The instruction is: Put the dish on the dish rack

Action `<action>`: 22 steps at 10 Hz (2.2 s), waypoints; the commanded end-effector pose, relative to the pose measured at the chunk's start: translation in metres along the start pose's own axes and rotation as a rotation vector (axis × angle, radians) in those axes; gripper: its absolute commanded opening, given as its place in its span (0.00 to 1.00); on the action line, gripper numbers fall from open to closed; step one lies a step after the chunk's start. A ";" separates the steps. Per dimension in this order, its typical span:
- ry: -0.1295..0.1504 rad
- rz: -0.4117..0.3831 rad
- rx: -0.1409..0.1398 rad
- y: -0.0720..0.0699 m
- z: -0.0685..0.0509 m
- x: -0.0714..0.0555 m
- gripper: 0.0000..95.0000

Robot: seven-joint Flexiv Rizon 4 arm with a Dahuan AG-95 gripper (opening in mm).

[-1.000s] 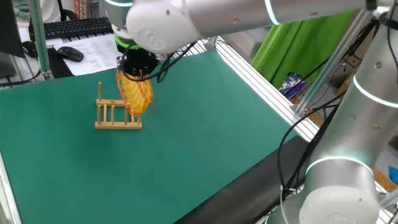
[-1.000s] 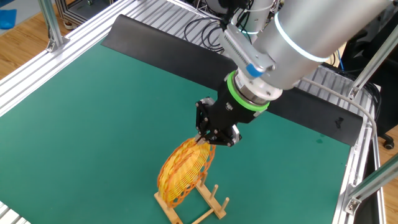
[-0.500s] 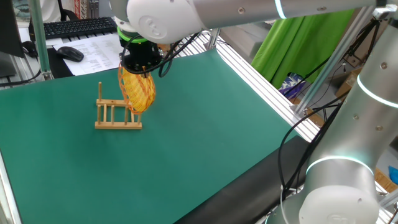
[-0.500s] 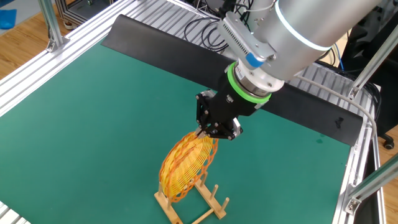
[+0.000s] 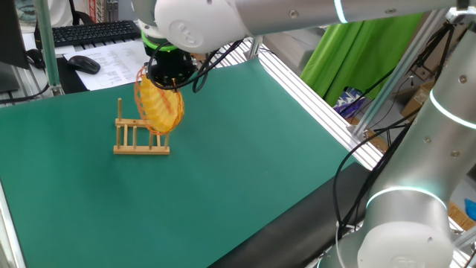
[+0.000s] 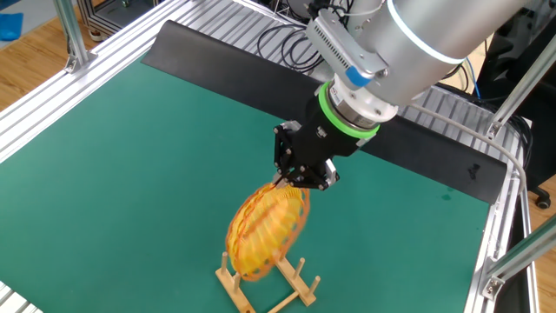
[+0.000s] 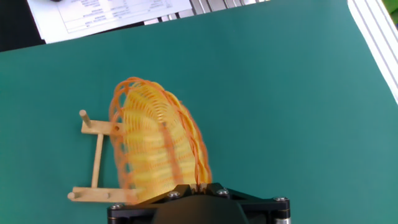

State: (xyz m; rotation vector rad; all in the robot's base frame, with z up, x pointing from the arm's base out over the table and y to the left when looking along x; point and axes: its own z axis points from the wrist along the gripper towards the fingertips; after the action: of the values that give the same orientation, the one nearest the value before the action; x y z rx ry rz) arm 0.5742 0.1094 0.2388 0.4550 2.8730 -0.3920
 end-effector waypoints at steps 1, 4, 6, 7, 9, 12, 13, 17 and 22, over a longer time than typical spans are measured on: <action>0.007 0.024 -0.011 0.001 0.001 0.000 0.00; 0.013 0.054 -0.026 0.002 0.003 0.000 0.00; 0.013 0.055 -0.025 0.003 0.005 0.000 0.00; 0.015 0.054 -0.025 0.003 0.005 0.000 0.00; 0.021 0.060 -0.037 0.004 0.005 0.001 0.00; 0.038 0.062 -0.044 0.005 0.006 0.002 0.00; 0.042 0.070 -0.050 0.005 0.006 0.002 0.00; 0.036 0.090 -0.094 0.005 0.006 0.002 0.00; 0.011 -0.008 -0.164 0.005 0.006 0.002 0.00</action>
State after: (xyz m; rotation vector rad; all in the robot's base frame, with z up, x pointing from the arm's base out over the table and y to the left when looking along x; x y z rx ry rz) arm 0.5755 0.1128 0.2322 0.4235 2.8902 -0.1574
